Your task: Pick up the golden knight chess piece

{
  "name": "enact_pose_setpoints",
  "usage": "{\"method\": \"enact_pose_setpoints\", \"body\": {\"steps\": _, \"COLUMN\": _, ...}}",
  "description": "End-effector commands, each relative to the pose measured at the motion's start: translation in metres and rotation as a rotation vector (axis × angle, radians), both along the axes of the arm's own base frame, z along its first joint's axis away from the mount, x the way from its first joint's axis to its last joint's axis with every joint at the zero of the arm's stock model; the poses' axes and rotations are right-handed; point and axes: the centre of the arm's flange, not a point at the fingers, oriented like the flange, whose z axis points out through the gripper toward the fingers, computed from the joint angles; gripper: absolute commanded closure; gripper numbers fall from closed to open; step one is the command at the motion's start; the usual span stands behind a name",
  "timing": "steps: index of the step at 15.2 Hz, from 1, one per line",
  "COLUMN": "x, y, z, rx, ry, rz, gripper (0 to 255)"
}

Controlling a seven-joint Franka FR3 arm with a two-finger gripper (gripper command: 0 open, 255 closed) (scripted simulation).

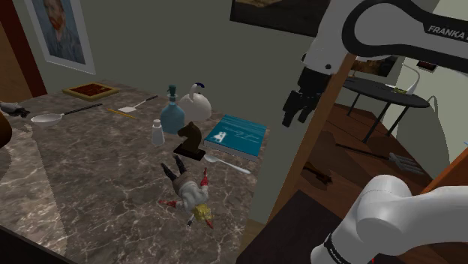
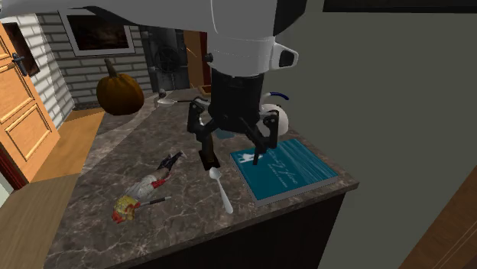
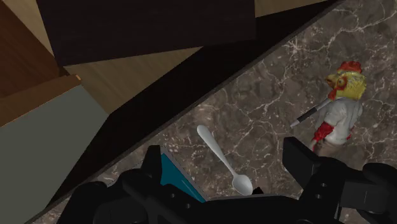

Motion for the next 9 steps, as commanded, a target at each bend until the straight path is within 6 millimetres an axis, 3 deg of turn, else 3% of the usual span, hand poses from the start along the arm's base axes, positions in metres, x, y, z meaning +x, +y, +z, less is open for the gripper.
{"method": "enact_pose_setpoints", "body": {"steps": 1, "x": 0.000, "y": 0.000, "z": 0.000, "rx": 0.000, "ry": 0.000, "rz": 0.000, "gripper": 0}}
{"method": "enact_pose_setpoints", "body": {"steps": 9, "x": 0.106, "y": 0.023, "z": -0.021, "rx": -0.040, "ry": 0.014, "rz": 0.176, "gripper": 0}}
